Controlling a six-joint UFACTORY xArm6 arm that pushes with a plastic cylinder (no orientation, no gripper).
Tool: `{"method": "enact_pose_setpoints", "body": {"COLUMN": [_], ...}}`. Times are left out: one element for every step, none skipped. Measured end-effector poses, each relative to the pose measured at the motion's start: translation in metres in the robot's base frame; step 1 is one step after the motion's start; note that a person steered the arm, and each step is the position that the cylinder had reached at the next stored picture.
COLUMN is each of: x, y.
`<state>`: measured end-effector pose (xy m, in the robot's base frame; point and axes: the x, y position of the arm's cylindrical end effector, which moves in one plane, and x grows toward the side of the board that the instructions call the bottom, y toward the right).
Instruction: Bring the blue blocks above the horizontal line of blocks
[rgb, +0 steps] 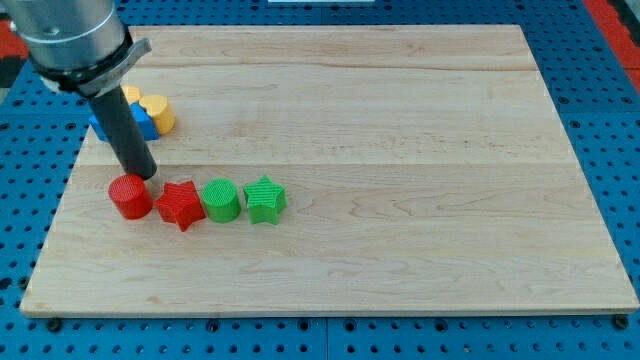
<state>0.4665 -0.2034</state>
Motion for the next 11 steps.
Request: {"method": "enact_pose_setpoints", "body": {"x": [0.002,-0.006,-0.009,-0.009,-0.012,-0.024,-0.054,-0.08,-0.095,-0.093,-0.085], "y": [0.0,0.0,-0.018,-0.076,-0.1,-0.101,-0.101,-0.092,-0.04,0.038,0.049]}}
